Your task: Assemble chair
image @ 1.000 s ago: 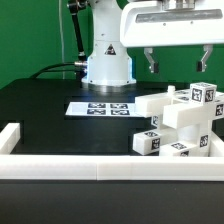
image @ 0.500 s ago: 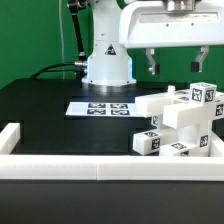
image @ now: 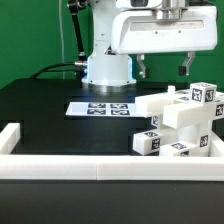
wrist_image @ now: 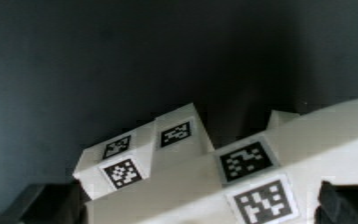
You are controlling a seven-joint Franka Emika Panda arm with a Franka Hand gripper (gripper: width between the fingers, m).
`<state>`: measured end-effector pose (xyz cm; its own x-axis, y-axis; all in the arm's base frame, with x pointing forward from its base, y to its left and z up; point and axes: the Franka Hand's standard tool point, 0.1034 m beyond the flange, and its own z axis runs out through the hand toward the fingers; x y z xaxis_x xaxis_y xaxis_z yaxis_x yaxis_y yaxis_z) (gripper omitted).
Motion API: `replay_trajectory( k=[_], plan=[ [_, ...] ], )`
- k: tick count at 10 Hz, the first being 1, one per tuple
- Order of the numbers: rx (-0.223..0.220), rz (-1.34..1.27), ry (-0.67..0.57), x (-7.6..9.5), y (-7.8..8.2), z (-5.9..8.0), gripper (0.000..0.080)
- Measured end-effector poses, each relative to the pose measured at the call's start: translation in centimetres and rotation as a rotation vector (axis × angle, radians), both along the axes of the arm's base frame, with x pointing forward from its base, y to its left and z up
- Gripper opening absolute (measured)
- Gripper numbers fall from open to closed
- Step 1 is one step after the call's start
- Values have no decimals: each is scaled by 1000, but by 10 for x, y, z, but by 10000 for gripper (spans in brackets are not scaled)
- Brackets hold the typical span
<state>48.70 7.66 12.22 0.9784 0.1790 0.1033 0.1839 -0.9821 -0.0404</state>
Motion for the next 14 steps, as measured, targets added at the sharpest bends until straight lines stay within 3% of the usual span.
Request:
replay_trajectory(
  k=[3,5,7,12,14],
  plan=[
    [-11,16,-24,-8,-2,-6,649],
    [-29,85,-30,-38,4,-22,649],
    [-50,139,-48,-46,-1,-30,649],
    [-54,173,-46,-44,-1,-30,649],
    [-66,272,-36,-35,6,-30,649]
  ],
)
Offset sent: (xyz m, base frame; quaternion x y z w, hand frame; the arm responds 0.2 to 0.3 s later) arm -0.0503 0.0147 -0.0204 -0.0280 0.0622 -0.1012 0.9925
